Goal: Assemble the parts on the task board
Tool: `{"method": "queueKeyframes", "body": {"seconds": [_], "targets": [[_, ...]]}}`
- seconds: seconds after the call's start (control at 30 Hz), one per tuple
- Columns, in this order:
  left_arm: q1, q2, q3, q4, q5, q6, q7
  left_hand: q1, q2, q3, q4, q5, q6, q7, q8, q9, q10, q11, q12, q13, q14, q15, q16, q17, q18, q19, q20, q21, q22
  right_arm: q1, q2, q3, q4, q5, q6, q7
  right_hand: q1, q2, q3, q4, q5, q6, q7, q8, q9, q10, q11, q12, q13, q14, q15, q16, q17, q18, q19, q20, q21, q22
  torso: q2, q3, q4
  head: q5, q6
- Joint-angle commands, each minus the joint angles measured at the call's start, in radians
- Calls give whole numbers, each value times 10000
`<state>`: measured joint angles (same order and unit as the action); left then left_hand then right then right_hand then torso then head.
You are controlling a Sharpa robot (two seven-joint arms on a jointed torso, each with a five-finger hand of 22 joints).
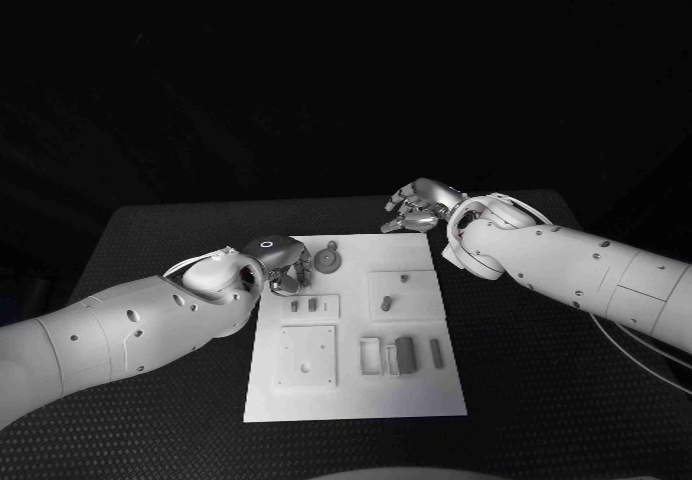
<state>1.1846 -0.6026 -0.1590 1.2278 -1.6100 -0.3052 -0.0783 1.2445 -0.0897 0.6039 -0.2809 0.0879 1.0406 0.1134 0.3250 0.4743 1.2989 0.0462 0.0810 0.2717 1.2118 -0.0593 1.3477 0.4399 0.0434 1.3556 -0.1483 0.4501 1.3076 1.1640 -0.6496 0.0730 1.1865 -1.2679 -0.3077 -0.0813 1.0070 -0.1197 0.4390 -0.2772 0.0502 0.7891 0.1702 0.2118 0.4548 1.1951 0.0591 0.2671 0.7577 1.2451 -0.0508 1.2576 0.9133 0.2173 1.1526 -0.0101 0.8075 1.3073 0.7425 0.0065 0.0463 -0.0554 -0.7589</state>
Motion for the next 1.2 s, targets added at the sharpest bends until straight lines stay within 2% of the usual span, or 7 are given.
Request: {"method": "queueKeyframes", "body": {"seconds": [0.03, 0.57, 0.93, 1.2], "targets": [[-21, 10, -23, 84, -66, 274, 38, -33, 92, 55, 7, 22, 65, -9, 41, 12, 87, 11, 0, -5, 6, -59, -43, -1, 792, -27, -101, -53, 127, -4, -4, 3, 9, -12, 50, 91, -91, -1, 68, -13, 20, -21, 70, 38, -18, 60, 39, -70, 15, -74, 22, -55, 12, 445, -2, -55, -55, 160, 0, 3, 3, -2, -4], [-20, 32, -42, 89, -56, 418, 58, -61, 73, 45, 11, 44, 60, -6, 36, 15, 86, 10, -14, 5, 3, -60, -44, 4, 779, -26, -106, -69, 130, -4, -4, 3, 4, -12, 57, 90, -92, -1, 69, -15, 20, -22, 70, 39, -19, 62, 39, -74, 20, -72, 22, -56, 12, 445, -1, -55, -55, 160, 0, 12, 0, -12, -25], [-20, 55, -70, 73, 81, 374, 107, -294, -117, -93, 81, 25, -28, 29, -24, 6, 1, 43, -93, 14, -29, -31, -57, 21, 747, -41, -110, -124, 144, -4, -9, 3, 10, -12, 55, 89, -92, 0, 69, -15, 20, -23, 70, 40, -20, 62, 39, -76, 22, -72, 22, -56, 12, 445, -1, -55, -56, 160, -1, 11, -2, -20, -24], [-20, 63, -76, 40, 180, 196, 103, -435, -315, -183, 99, 60, -290, 126, -176, -53, -157, 97, -146, -5, -151, 21, -152, -2, 732, -134, -75, -236, 125, -4, -16, 3, 18, -11, 56, 88, -92, -1, 70, -16, 20, -23, 70, 41, -20, 63, 39, -78, 24, -72, 22, -57, 12, 445, -1, -55, -56, 160, -1, 10, 2, -28, -17]]}}
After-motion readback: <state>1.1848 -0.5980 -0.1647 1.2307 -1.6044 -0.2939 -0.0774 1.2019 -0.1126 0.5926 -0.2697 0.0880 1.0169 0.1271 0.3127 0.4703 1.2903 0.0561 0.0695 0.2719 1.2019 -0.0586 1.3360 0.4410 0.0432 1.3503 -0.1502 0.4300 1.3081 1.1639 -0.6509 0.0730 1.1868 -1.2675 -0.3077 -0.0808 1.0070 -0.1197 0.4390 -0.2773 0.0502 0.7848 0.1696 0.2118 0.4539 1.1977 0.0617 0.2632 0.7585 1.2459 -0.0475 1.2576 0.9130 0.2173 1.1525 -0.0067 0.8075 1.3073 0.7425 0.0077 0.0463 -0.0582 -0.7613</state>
